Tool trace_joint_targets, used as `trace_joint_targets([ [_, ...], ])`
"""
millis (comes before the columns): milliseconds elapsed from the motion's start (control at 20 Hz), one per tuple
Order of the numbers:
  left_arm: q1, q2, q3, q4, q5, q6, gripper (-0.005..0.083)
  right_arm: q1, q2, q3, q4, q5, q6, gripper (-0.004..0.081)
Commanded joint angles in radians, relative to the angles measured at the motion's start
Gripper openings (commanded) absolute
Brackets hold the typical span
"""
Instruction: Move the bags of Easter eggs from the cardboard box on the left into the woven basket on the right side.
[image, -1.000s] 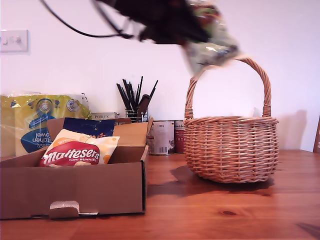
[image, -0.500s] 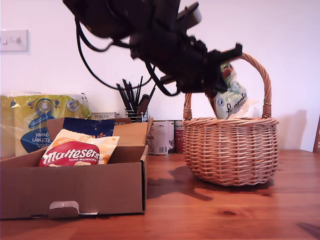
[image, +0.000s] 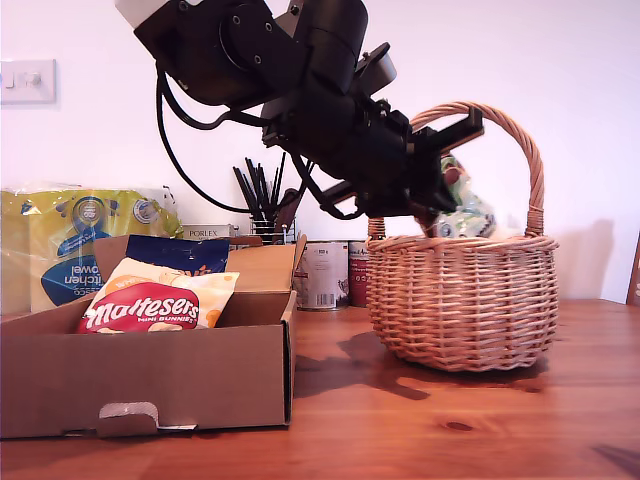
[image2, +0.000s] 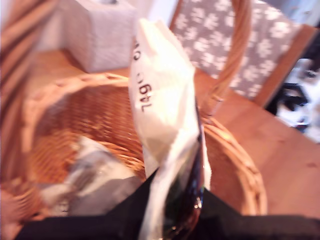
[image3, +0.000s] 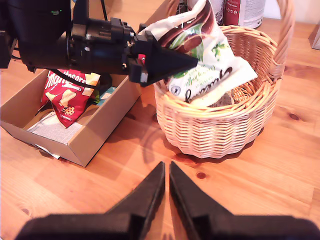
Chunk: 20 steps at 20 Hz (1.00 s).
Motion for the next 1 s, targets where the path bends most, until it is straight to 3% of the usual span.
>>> trace_joint_targets([
  [0,-0.008,0.024,0.005,0.012,0.016,-0.018,0.0045,0.005,0.0,0.011,0.006,0.0,-0.004,-0.0013],
  [150,-0.016,0.024,0.005,0.016,-0.023,-0.016,0.0304,0.005,0.0,0.011,0.006,0.0,-0.003,-0.0013],
  [200,-0.016,0.024,0.005,0.016,-0.039,-0.014,0.0345,0.005,0.0,0.011,0.006,0.0,-0.003,-0.0013],
  [450,-0.006,0.021,0.006,0.013,-0.064,0.043,0.0344,0.005,0.0,0.011,0.006,-0.005,-0.003,-0.0013],
  [550,-0.006,0.006,0.006,0.004,-0.062,0.059,0.0313,0.005,0.0,0.011,0.006,-0.004,-0.003,-0.0013],
  [850,-0.005,-0.14,0.006,-0.138,-0.045,0.123,0.0014,0.005,0.0,0.011,0.006,-0.003,-0.007,-0.0013],
  [950,-0.004,-0.204,0.006,-0.213,-0.045,0.172,-0.002,0.005,0.0,0.011,0.006,-0.003,-0.011,-0.0013],
])
